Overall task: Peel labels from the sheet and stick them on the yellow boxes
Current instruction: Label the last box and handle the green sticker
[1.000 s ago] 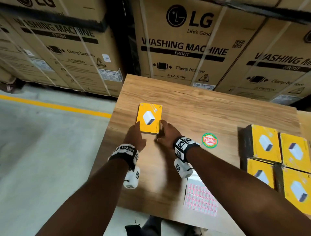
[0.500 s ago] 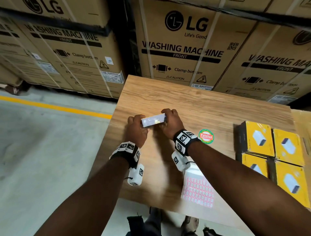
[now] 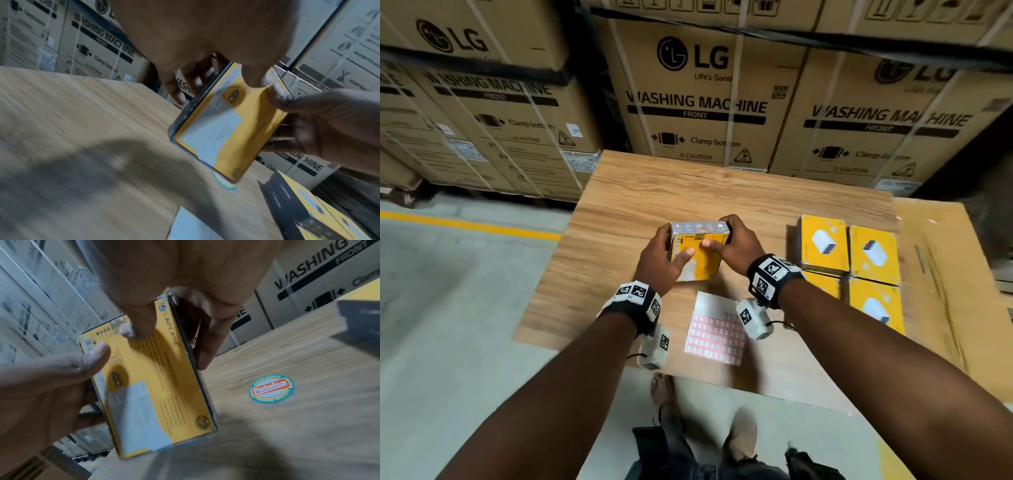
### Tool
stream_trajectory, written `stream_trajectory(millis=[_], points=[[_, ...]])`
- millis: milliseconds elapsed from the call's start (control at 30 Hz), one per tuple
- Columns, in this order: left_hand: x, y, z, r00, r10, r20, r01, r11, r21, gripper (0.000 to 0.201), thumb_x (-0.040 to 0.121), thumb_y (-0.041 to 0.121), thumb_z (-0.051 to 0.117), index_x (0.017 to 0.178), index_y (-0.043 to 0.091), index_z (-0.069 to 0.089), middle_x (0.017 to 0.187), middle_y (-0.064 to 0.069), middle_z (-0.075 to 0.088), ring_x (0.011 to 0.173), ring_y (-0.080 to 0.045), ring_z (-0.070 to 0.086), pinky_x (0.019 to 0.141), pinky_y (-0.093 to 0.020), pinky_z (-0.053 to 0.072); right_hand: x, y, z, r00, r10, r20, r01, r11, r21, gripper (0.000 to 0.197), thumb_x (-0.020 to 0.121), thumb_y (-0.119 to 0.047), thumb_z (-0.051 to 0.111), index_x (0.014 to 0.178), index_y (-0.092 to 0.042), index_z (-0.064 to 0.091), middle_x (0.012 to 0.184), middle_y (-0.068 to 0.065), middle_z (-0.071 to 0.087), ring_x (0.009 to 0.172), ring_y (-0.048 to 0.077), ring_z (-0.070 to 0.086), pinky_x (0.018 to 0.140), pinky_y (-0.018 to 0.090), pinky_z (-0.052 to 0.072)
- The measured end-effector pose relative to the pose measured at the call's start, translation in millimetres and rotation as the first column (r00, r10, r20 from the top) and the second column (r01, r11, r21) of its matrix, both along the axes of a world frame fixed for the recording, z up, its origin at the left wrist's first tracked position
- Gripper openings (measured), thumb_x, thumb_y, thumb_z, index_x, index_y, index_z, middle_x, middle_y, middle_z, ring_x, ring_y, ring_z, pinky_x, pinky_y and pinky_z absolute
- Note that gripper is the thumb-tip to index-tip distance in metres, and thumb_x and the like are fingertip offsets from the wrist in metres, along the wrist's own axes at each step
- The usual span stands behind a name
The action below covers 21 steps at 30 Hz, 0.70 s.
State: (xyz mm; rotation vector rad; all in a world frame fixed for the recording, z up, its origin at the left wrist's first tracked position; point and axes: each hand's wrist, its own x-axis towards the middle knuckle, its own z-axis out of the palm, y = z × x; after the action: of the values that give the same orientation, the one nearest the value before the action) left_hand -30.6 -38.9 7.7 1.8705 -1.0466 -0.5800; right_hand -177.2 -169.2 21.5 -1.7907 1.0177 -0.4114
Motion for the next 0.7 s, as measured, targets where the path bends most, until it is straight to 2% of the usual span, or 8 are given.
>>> stream_trajectory(millis=[67,133,233,300,367,533,600,700], points=[[-22,6,-2,0.998,-0.046,-0.038,0.047,0.998,0.036,0.072,0.083,0.034,0.074,0.144,0.025,0.037,0.115,0.010,0.066,0.104,-0.010,0.065,0.091,-0.030,0.050,-22,0,-1,0.999,-0.033,0.008,0.033,0.999,0.023,0.043,0.082,-0.038,0.077,0.107,-0.012,0.054,0.090,0.000,0.064,0.080,0.020,0.058,0.072,0.031,0.047],[-41,13,-4,0.993,-0.081,-0.087,0.086,0.995,0.051,0.080,0.082,0.039,0.074,0.148,0.032,0.029,0.122,0.012,0.064,0.108,-0.006,0.063,0.092,-0.027,0.048,-40,2,-1,0.996,-0.084,0.024,0.082,0.994,0.068,0.047,0.080,-0.049,0.073,0.104,-0.013,0.054,0.094,0.007,0.065,0.086,0.028,0.064,0.076,0.042,0.055],[-61,20,-2,0.988,-0.106,-0.112,0.117,0.989,0.095,0.082,0.083,0.043,0.072,0.151,0.033,0.026,0.131,0.013,0.059,0.116,-0.007,0.059,0.096,-0.025,0.045,-62,7,6,0.985,-0.157,0.073,0.145,0.978,0.149,0.043,0.085,-0.045,0.070,0.103,-0.010,0.053,0.089,0.010,0.058,0.092,0.035,0.067,0.064,0.051,0.060],[-71,23,2,0.986,-0.105,-0.133,0.123,0.983,0.138,0.075,0.090,0.037,0.067,0.152,0.032,0.024,0.130,0.012,0.058,0.113,-0.010,0.059,0.086,-0.015,0.047,-74,6,10,0.981,-0.179,0.079,0.163,0.971,0.178,0.039,0.089,-0.042,0.068,0.109,-0.013,0.051,0.088,0.009,0.058,0.086,0.034,0.069,0.061,0.051,0.060],[-78,23,6,0.983,-0.096,-0.160,0.123,0.978,0.170,0.067,0.095,0.033,0.060,0.152,0.030,0.024,0.128,0.010,0.056,0.107,-0.011,0.059,0.066,-0.003,0.046,-80,6,13,0.985,-0.163,0.056,0.150,0.970,0.193,0.043,0.090,-0.041,0.066,0.118,-0.017,0.044,0.093,0.012,0.061,0.080,0.033,0.069,0.060,0.052,0.060],[-87,14,2,0.946,0.036,-0.322,0.015,0.987,0.157,0.052,0.100,0.030,0.051,0.146,0.031,0.028,0.135,-0.008,0.057,0.101,-0.025,0.067,0.064,-0.031,0.058,-85,16,11,0.998,0.007,-0.067,0.005,0.983,0.184,0.088,0.083,-0.038,0.075,0.145,-0.014,0.017,0.123,0.007,0.058,0.106,0.029,0.063,0.087,0.050,0.056],[-87,10,1,0.930,0.095,-0.354,-0.043,0.988,0.151,0.050,0.101,0.029,0.050,0.145,0.025,0.028,0.135,-0.013,0.056,0.100,-0.027,0.068,0.060,-0.028,0.058,-84,24,7,0.994,0.070,-0.083,-0.051,0.976,0.210,0.092,0.083,-0.038,0.076,0.146,-0.014,0.013,0.127,0.008,0.058,0.106,0.028,0.063,0.086,0.049,0.056],[-84,7,1,0.901,0.149,-0.408,-0.098,0.985,0.143,0.050,0.099,0.021,0.054,0.143,0.019,0.031,0.136,-0.016,0.053,0.108,-0.031,0.065,0.059,-0.024,0.059,-81,29,1,0.994,0.078,-0.073,-0.051,0.946,0.320,0.088,0.085,-0.033,0.074,0.147,-0.020,0.012,0.122,0.008,0.059,0.097,0.029,0.067,0.074,0.048,0.060]])
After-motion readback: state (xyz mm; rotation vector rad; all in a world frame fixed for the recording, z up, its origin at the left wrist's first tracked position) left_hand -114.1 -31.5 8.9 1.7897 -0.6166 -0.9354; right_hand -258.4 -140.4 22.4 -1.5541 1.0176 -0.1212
